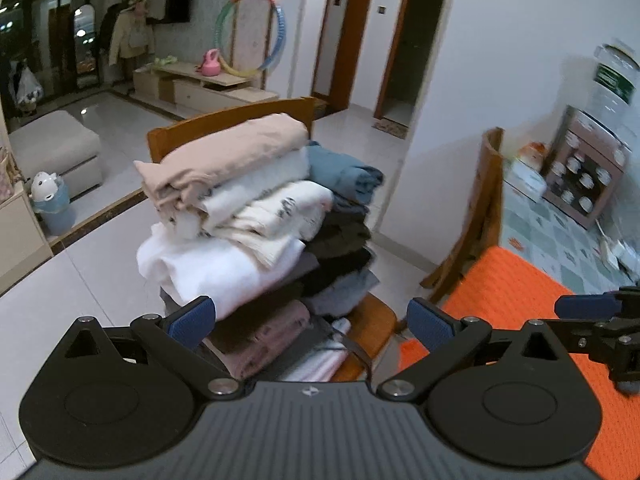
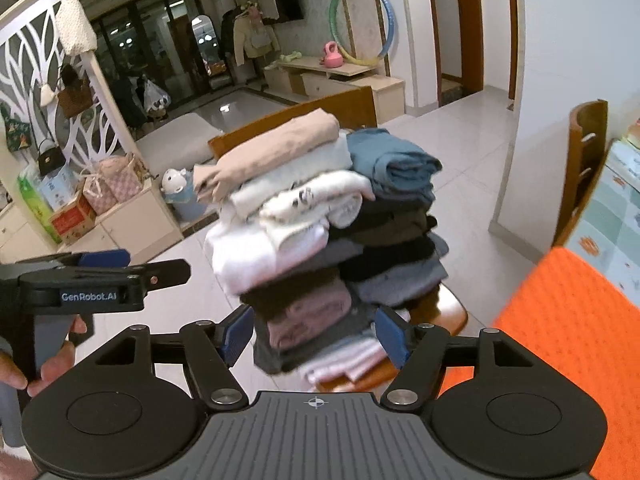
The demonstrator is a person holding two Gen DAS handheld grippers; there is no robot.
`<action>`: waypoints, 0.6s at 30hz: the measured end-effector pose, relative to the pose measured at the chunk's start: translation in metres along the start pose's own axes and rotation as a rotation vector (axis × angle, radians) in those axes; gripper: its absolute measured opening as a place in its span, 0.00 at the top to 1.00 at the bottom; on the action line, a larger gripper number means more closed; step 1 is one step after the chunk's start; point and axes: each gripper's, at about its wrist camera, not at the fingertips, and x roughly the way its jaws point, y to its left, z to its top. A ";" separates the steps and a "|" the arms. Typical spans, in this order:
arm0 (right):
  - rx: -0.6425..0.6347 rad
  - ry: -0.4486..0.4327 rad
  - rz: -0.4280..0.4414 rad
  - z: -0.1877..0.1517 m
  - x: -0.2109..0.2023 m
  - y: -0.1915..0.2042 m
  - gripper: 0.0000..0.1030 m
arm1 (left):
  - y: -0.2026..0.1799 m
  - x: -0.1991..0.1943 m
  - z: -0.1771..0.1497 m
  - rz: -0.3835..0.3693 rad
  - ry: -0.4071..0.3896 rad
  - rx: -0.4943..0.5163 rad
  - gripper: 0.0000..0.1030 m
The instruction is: Fold clothes
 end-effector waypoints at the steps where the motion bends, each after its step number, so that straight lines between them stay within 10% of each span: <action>1: 0.004 -0.001 -0.007 -0.007 -0.008 -0.001 0.32 | -0.006 -0.004 -0.005 -0.006 0.000 0.022 0.00; 18: 0.250 -0.120 -0.253 -0.139 -0.144 -0.067 0.18 | -0.155 -0.021 -0.061 -0.210 -0.047 0.315 0.00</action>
